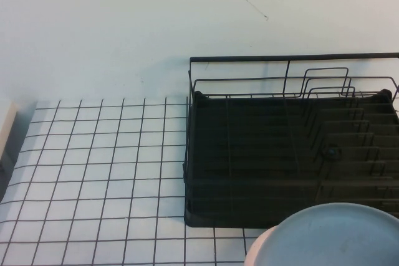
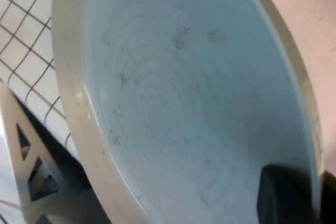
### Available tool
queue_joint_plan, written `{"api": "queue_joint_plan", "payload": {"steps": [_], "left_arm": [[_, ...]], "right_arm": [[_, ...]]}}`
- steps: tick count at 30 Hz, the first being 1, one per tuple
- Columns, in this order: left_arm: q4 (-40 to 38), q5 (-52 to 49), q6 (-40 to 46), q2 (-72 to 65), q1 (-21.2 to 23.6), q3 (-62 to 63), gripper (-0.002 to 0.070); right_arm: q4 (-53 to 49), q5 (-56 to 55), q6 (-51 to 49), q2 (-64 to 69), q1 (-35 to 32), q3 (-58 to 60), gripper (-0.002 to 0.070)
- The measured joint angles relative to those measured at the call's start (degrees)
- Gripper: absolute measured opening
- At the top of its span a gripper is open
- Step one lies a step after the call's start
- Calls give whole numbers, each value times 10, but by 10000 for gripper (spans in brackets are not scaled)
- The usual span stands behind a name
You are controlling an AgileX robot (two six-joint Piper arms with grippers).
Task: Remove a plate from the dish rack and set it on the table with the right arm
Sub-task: Place the plate from the table
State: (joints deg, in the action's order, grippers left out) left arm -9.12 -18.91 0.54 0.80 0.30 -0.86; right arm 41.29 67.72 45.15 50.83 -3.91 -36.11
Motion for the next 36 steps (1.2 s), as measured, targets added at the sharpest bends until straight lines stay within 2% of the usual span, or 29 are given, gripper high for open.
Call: {"api": "queue_joint_plan", "payload": {"steps": [6,12,25,30,36], "left_arm": [[0,0,0,0,0,0,-3],[0,0,0,0,0,0,-3],[0,0,0,0,0,0,-3],[0,0,0,0,0,0,-3],[0,0,0,0,0,0,-3]], "right_arm": [[27,-60,91,32,0,2,72],[70,-71,154,85,0,2,72],[78,-81,248,209,0,2,72],[81,-95,311,250,0,2,72],[92,-126,332,289,0,2,72]]}}
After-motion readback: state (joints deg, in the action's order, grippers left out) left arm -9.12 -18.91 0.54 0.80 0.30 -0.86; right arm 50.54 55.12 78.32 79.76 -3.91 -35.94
